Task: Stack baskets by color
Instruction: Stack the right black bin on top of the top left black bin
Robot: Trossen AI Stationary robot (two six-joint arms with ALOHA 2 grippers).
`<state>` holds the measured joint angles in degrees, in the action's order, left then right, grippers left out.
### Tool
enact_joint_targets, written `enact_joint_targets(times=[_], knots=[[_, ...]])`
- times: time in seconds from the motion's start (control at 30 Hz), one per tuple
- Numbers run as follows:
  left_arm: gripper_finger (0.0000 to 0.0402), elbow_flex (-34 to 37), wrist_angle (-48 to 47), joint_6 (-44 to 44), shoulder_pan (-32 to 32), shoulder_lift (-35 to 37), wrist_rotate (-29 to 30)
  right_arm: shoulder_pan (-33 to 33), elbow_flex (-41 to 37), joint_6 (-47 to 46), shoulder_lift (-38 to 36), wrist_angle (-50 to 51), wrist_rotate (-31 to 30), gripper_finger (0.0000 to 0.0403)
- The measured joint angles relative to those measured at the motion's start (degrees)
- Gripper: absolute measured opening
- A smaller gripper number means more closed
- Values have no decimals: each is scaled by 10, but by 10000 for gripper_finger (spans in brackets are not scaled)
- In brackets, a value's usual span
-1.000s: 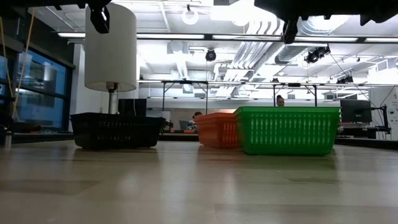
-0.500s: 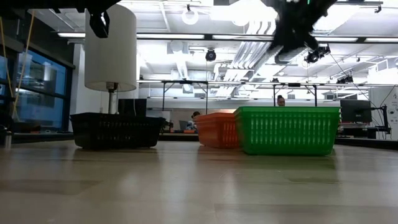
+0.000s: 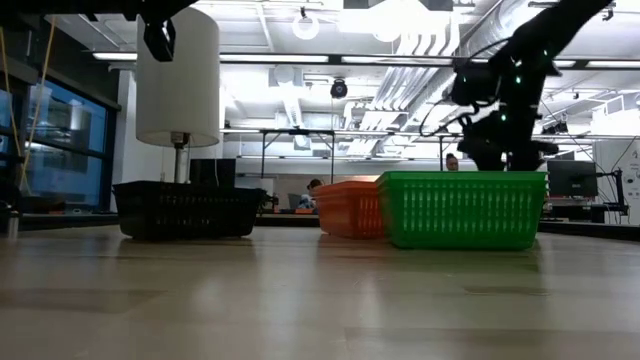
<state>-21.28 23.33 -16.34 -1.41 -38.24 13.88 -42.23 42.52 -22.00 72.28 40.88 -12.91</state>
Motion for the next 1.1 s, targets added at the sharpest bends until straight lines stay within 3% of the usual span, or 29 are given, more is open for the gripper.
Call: enact_joint_targets(times=[0.33,0.5,0.7,0.83,0.97,1.1], knots=[[0,0,0,0,0,0,22,-9,-78,-17,2,-87,27,226],[0,0,0,0,0,0,22,-9,-116,-52,2,-128,47,146],[0,0,0,-2,0,0,22,-9,-122,-59,-3,-132,54,17],[0,0,0,0,0,0,22,5,-98,-51,-38,-128,59,11],[0,0,7,0,0,1,23,52,-49,-45,-129,-137,40,4],[0,0,6,7,0,2,35,106,-20,-19,-236,-172,66,2]])
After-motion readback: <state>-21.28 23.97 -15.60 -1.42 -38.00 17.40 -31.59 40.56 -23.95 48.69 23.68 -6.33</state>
